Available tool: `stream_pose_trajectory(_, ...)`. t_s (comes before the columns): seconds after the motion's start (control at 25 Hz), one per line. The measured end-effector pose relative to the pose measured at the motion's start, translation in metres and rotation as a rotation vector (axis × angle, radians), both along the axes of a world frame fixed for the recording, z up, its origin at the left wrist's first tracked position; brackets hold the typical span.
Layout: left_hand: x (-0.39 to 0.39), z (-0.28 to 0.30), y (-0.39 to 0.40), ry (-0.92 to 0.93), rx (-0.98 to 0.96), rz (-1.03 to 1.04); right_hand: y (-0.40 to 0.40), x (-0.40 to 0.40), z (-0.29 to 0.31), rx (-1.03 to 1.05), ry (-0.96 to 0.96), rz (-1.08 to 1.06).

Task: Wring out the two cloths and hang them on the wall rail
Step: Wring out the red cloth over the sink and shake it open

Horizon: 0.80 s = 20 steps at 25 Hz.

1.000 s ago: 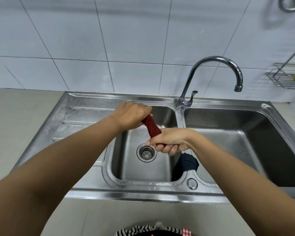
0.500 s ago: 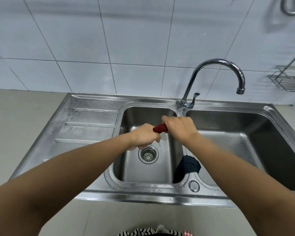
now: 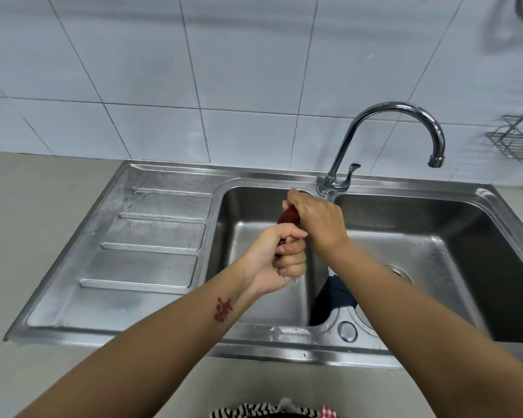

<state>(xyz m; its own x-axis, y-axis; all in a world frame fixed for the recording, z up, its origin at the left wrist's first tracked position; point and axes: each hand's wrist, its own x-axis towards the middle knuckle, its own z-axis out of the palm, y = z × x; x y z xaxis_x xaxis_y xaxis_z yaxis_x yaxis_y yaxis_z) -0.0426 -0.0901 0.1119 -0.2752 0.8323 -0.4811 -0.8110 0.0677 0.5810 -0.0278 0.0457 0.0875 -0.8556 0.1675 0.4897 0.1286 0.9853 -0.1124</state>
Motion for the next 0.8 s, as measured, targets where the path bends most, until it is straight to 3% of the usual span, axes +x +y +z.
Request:
stream_pose_trajectory(0.08,-0.005,-0.007,-0.001,0.119,-0.086,-0.008,0.001,0.006,0.002,-0.019,-0.114,-0.019)
stream_pose_trajectory(0.12,-0.011,-0.011,-0.002,0.273,-0.167,-0.041,0.003,0.008,0.002,-0.043,-0.228,-0.037)
stream_pose_trajectory(0.24,-0.042,-0.023,-0.009,1.018,-0.453,-0.244,0.007,0.008,-0.004,-0.265,-0.497,-0.124)
stream_pose_trajectory(0.32,-0.063,-0.03,-0.01,1.482,-0.63,-0.361,0.005,0.004,-0.007,-0.52,-0.666,-0.135)
stream_pose_trajectory(0.4,-0.077,-0.032,-0.011,1.83,-0.749,-0.399,0.003,0.002,-0.003,-0.893,-0.905,-0.046)
stream_pose_trajectory(0.52,-0.093,-0.032,-0.016,2.204,-0.649,-0.376,0.006,0.007,0.017,-1.434,-1.056,0.053)
stream_pose_trajectory(0.68,-0.102,-0.023,-0.017,2.512,-0.379,-0.259,0.016,0.012,0.019,-1.558,-1.007,0.167)
stream_pose_trajectory(0.8,-0.102,-0.013,-0.013,2.546,-0.288,-0.21,0.004,0.015,0.016,-1.898,-0.956,0.246)
